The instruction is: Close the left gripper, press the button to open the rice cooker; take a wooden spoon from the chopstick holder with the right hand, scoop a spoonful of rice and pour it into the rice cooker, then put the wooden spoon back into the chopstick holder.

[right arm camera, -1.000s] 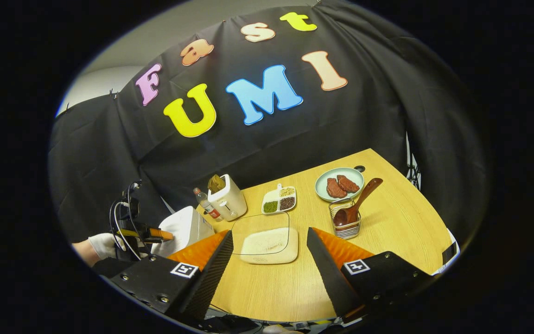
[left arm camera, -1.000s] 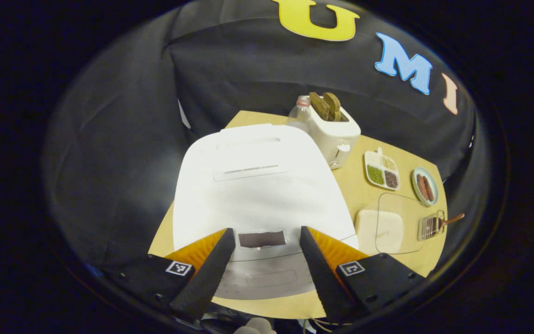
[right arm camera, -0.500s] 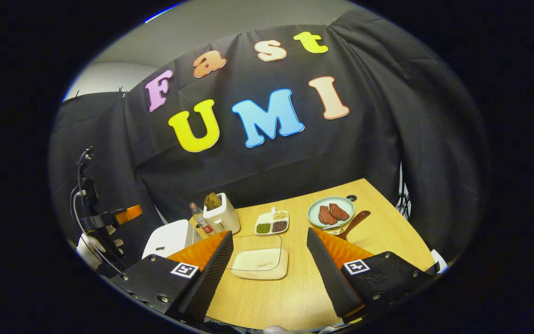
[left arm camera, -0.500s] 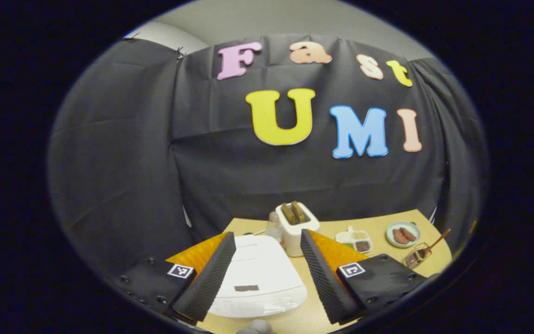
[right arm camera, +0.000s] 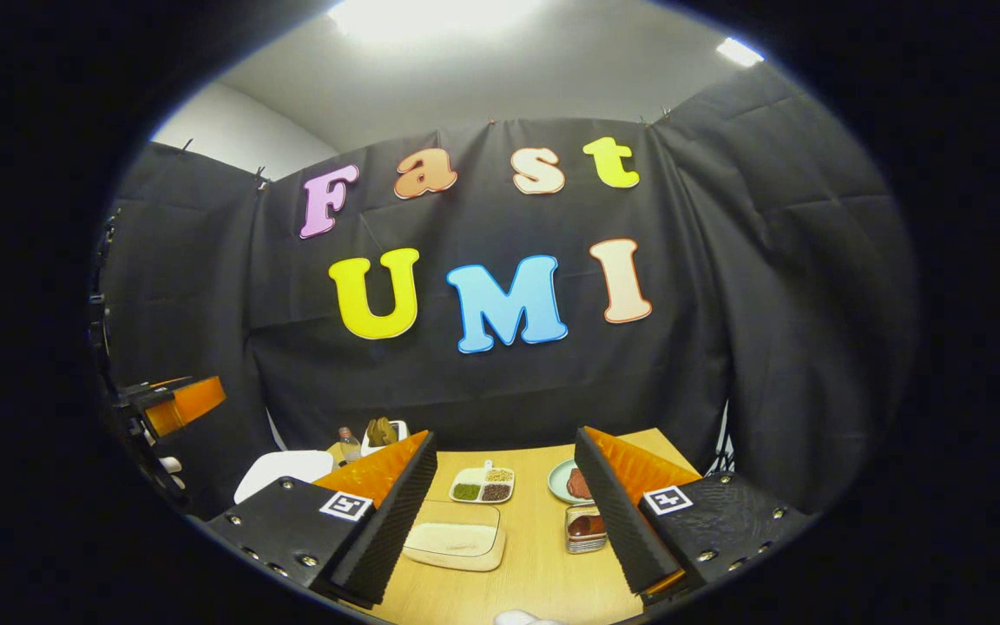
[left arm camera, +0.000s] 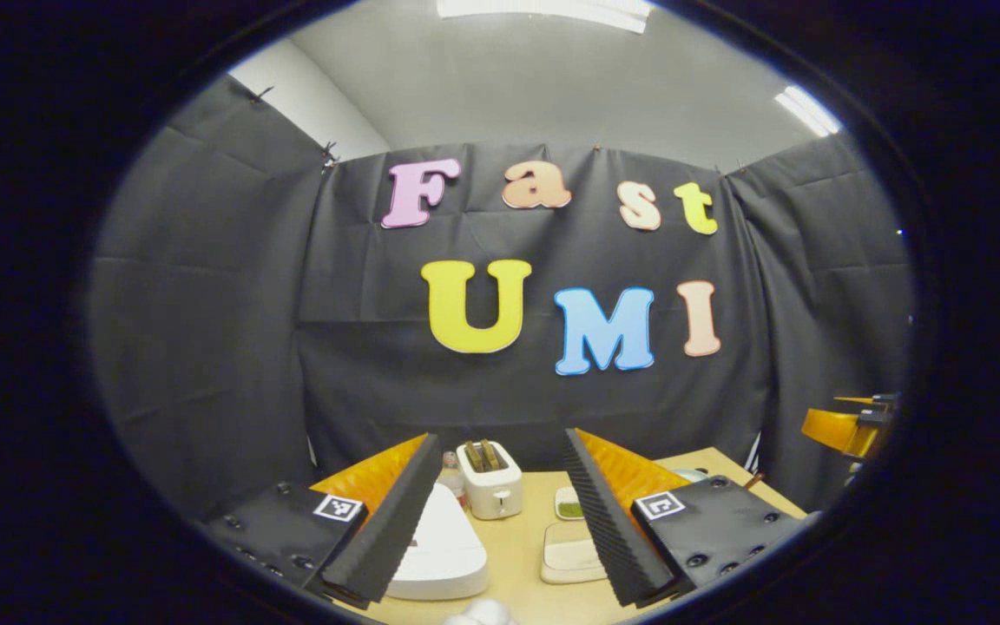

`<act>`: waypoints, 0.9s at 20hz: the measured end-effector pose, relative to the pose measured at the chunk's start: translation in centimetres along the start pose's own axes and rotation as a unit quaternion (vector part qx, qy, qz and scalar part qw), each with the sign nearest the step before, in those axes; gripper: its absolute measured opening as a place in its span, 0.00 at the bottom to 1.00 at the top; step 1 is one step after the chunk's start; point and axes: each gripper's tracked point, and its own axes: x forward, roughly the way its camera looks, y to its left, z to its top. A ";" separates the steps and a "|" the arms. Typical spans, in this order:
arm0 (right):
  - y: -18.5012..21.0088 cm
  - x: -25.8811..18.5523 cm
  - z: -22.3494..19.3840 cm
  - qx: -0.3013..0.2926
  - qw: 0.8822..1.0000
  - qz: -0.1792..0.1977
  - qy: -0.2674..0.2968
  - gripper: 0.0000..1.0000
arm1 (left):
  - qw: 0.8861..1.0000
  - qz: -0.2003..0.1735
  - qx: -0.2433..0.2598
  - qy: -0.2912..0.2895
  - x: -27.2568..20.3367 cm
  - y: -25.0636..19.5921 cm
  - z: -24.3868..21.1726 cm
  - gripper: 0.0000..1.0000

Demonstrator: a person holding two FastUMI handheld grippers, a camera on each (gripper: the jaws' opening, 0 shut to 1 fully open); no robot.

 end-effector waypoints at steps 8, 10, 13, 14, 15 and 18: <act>0.2 -0.6 1.4 -0.024 0.999 -0.020 -0.024 0.98 | 0.999 -0.014 0.005 -0.031 -2.1 -0.8 1.2 0.96; 0.2 -0.8 1.8 -0.028 0.999 -0.021 -0.026 0.98 | 0.999 -0.017 0.001 -0.029 -2.1 -0.8 1.2 0.97; 0.2 -0.9 1.9 -0.031 0.999 -0.023 -0.026 0.98 | 1.000 -0.016 0.001 -0.025 -1.9 -0.6 1.1 0.96; 0.0 -0.9 1.9 -0.030 0.999 -0.023 -0.026 0.98 | 1.000 -0.018 0.001 -0.024 -1.8 -0.9 1.1 0.97; 0.0 -0.9 1.9 -0.030 0.999 -0.025 -0.024 0.98 | 1.000 -0.016 0.001 -0.023 -1.8 -0.8 1.0 0.97; -0.2 -0.8 1.9 -0.026 0.999 -0.026 -0.023 0.98 | 1.000 -0.016 0.003 -0.021 -1.7 -0.9 0.9 0.97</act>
